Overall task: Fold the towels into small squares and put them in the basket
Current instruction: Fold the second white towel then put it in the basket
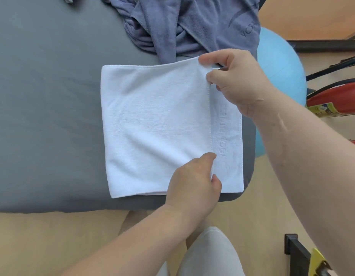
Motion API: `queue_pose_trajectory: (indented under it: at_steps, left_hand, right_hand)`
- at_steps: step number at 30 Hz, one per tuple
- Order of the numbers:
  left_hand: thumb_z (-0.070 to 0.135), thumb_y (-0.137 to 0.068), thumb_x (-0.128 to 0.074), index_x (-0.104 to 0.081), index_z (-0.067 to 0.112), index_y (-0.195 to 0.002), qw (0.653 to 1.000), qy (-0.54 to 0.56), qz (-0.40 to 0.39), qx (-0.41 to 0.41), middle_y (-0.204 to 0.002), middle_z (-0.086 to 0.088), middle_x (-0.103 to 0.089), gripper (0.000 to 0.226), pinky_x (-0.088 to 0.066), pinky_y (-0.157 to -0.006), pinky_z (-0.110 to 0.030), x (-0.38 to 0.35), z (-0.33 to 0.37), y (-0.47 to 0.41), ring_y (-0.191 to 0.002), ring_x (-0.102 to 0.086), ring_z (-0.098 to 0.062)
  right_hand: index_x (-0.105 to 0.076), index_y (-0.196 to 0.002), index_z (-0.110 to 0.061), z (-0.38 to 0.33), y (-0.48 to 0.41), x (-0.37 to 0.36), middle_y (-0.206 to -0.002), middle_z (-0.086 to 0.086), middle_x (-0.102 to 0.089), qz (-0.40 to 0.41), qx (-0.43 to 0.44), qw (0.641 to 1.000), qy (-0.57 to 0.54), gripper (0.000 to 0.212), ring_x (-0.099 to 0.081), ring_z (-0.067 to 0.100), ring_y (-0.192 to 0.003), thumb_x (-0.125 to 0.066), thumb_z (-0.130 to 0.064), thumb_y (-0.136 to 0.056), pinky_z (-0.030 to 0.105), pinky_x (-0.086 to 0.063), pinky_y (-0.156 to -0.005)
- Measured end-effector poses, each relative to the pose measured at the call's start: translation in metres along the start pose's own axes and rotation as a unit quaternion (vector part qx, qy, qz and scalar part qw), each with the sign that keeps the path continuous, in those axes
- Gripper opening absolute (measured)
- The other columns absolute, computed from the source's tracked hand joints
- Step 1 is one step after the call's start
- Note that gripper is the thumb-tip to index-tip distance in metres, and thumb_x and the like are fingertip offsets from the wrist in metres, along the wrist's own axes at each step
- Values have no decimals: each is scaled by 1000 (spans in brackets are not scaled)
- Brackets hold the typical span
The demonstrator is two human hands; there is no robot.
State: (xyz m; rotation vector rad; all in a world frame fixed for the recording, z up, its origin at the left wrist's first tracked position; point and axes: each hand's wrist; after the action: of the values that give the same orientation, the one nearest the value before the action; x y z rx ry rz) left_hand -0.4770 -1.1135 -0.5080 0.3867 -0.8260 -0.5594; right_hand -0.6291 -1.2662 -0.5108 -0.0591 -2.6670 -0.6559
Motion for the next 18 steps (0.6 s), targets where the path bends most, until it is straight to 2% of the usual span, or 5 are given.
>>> queue_pose_trajectory:
  at_steps: [2,6,8,12,18]
  left_hand:
    - [25,-94,-52,-42,30,-144,999,-23,-24,2,-95,4,-62,51,-51,-82,-37,-6,-2,-6,-92,-58,-18]
    - [50,-92,-58,-32,39,-142,998,-24,-55,-3,-86,8,-58,57,-52,-77,-36,-7,-8,-4,-86,-60,-17]
    - [54,-93,-54,-36,37,-135,1000,-3,-15,-24,-75,8,-54,48,-52,-73,-37,-2,-14,2,-77,-60,-16]
    - [38,-97,-55,-53,24,-107,993,5,112,-32,-56,11,-42,17,-48,-57,-36,20,-46,14,-57,-50,-11]
    - [32,-86,-70,-44,23,-78,972,-53,203,110,-56,6,-44,29,-47,-56,-38,71,-114,31,-58,-50,-17]
  right_hand:
    - [-69,-124,-23,7,-1,3,-107,-10,-66,8,2,999,45,43,-54,-10,-58,-54,-3,-89,9,-42,-53]
    - [-56,-138,-15,13,-4,-3,-145,0,-45,-40,35,971,234,45,-53,16,-113,-58,-16,-93,24,-39,-101]
    - [-54,-138,-11,13,1,-14,-151,4,-36,-27,45,959,280,47,-46,28,-127,-60,-23,-93,32,-34,-109]
    - [-59,-129,-21,4,22,-51,-155,10,-34,92,135,898,408,47,-40,36,-131,-66,-34,-84,44,-34,-101]
    - [-69,-115,-24,-22,37,-123,-137,6,-52,42,222,883,411,34,-48,34,-122,-64,-38,-84,41,-30,-91]
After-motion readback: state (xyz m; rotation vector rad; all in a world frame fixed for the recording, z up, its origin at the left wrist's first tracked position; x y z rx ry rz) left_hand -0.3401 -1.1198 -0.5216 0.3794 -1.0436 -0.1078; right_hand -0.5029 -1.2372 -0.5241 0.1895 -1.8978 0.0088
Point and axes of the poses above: each hand's wrist, its own y-axis away from the middle knuckle, its own x-axis out of the back of the hand, z = x × y
